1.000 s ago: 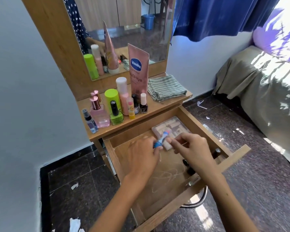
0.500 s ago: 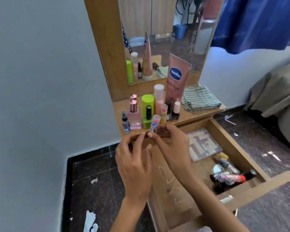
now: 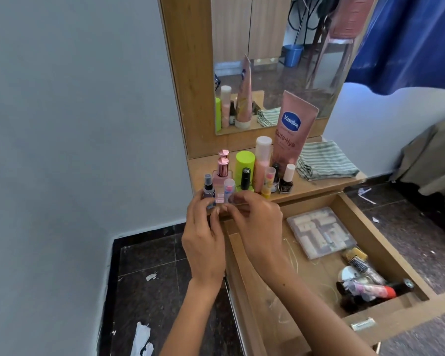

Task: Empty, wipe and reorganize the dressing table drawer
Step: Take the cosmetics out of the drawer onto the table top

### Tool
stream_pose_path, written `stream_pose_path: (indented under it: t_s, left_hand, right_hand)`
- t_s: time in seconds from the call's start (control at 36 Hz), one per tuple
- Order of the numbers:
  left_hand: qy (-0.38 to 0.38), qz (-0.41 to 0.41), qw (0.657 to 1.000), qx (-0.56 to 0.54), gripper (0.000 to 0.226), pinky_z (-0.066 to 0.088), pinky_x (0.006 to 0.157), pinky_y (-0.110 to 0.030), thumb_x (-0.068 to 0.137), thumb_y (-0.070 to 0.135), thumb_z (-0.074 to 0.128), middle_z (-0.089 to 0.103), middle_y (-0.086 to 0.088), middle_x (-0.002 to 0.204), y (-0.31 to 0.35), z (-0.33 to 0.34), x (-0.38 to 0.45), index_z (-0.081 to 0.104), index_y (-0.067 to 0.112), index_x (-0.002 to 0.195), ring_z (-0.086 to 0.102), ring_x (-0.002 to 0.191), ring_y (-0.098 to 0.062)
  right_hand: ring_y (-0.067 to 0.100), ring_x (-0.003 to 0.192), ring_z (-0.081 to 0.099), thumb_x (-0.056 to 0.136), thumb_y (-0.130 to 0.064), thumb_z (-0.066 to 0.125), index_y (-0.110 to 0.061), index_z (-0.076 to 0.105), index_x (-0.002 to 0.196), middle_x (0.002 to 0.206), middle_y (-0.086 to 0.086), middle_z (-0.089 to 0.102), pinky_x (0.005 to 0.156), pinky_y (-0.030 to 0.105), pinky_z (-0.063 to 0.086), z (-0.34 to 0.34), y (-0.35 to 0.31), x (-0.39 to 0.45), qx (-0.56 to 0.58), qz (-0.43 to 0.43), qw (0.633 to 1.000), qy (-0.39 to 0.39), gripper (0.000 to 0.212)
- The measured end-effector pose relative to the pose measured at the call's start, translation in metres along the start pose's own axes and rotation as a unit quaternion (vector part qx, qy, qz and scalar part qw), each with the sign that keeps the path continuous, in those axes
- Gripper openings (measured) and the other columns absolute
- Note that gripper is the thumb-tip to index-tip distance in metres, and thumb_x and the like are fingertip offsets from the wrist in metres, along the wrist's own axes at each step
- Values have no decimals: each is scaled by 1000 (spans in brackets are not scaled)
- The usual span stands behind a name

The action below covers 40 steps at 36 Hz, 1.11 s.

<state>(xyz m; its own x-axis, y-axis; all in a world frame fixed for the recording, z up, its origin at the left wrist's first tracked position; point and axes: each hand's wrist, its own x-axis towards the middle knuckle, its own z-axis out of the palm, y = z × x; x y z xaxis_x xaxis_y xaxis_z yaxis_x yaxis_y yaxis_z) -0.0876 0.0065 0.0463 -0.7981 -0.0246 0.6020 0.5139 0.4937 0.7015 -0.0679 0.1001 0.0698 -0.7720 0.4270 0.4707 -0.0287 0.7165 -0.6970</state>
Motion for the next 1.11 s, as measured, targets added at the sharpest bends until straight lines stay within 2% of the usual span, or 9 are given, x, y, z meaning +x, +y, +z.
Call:
stream_pose_path:
  t_s: [0.08,0.25,0.39,0.53,0.61,0.69,0.83,1.03,1.11]
  left_hand:
    - [1,3,1000,12,10,39,93,-6,89,0,61,62,-11,120,-5,1,3,68,5,94,58,110,-13]
    - [3,8,1000,15,9,37,92,-3,89,2,60,65,-11,114,-11,4,9,68,6,89,57,106,-7]
    - [-6,21,1000,3,7,53,87,-40,90,6,61,67,-8,113,-14,4,11,67,8,91,62,107,-20]
    - [17,38,999,15,17,50,93,-42,90,7,64,56,-7,133,-9,0,2,63,9,107,55,119,-20]
    - [40,64,997,20,22,51,87,-47,90,6,63,48,-13,133,-3,-3,-10,60,8,112,49,121,-26]
    - [24,116,993,18,23,49,88,-44,88,6,66,51,-14,125,7,-6,-20,59,8,110,51,116,-24]
    - [-139,176,974,-26,8,47,86,-32,89,12,66,61,-5,106,29,3,-30,68,8,97,57,101,-18]
    - [-436,152,885,-53,25,42,83,-27,81,35,68,59,9,99,62,51,-53,69,24,103,49,98,-9]
    - [-490,208,846,-20,39,43,81,-33,76,42,73,60,3,102,77,72,-61,67,23,110,51,99,-17]
  right_hand:
    - [10,77,69,82,-26,73,-16,68,93,86,-5,72,69,37,58,2,1,1,-3,-1,1000,2,16]
    - [13,71,69,82,-28,74,-14,65,89,80,-3,71,64,36,58,7,0,5,-38,-14,999,12,18]
    - [11,71,68,79,-30,76,-14,66,87,78,-3,71,64,36,58,7,1,7,-34,-10,999,10,21]
    - [5,72,68,77,-29,79,-16,68,86,78,-7,72,67,33,58,-5,0,3,0,-2,1000,3,19]
    - [0,73,66,78,-30,77,-22,69,86,79,-13,71,69,29,58,-24,5,1,-16,-13,999,-41,14]
    - [-2,75,64,81,-31,73,-25,69,89,82,-14,71,72,25,56,-56,15,-2,-81,-41,983,-157,11]
    - [3,88,66,85,-27,69,-28,70,104,98,-14,72,86,27,51,-114,50,-2,-223,32,895,-384,19]
    - [-10,67,59,80,-8,71,-30,74,92,79,-19,69,62,-1,37,-181,92,-20,-247,142,908,-307,25]
    - [-11,70,60,77,-7,73,-29,75,89,75,-22,66,69,10,48,-195,100,-30,-236,172,922,-255,24]
